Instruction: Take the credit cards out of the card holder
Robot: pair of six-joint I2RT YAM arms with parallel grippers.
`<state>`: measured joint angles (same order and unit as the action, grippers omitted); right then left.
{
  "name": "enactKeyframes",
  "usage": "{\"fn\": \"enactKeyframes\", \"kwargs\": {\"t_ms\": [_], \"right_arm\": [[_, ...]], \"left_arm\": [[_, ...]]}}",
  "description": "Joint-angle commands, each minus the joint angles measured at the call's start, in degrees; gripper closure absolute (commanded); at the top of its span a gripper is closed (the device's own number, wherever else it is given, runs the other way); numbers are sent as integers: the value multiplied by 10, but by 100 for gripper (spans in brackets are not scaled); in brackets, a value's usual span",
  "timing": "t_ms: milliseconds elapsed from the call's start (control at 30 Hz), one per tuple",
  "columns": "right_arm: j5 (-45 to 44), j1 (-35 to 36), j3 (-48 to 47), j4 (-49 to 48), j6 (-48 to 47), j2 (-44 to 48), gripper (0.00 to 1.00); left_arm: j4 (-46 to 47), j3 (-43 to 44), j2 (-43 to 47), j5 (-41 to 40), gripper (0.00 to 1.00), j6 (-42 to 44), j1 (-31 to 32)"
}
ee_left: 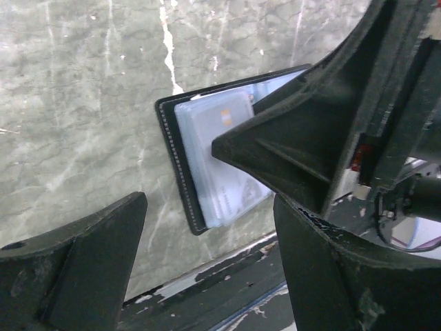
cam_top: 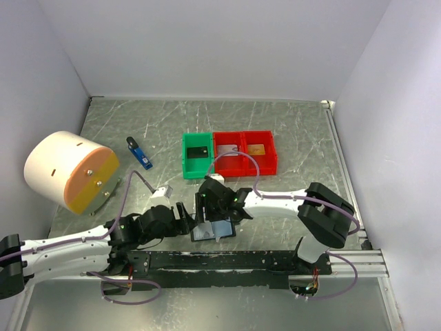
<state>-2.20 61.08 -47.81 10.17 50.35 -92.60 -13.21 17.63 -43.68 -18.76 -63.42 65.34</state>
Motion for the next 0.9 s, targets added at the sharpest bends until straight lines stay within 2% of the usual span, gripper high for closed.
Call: {"fn": "enactKeyframes", "kwargs": {"t_ms": [0, 267, 400, 667, 867], "right_arm": [[-27, 7, -11, 48, -12, -13, 34], [-124, 44, -80, 145, -17, -65, 32], [-139, 52, -91, 156, -13, -78, 33], [-118, 52, -78, 130, -11, -71, 44], [-94, 49, -62, 107, -8, -61, 46]], "left_arm": [[-1, -2, -1, -13, 14, -25, -1], [-131, 20, 40, -78, 13, -89, -1], [-160, 22, 62, -88, 13, -96, -1], [-136, 11, 68, -75, 13, -83, -1], [-107, 11, 40, -58, 13, -68, -1]]}}
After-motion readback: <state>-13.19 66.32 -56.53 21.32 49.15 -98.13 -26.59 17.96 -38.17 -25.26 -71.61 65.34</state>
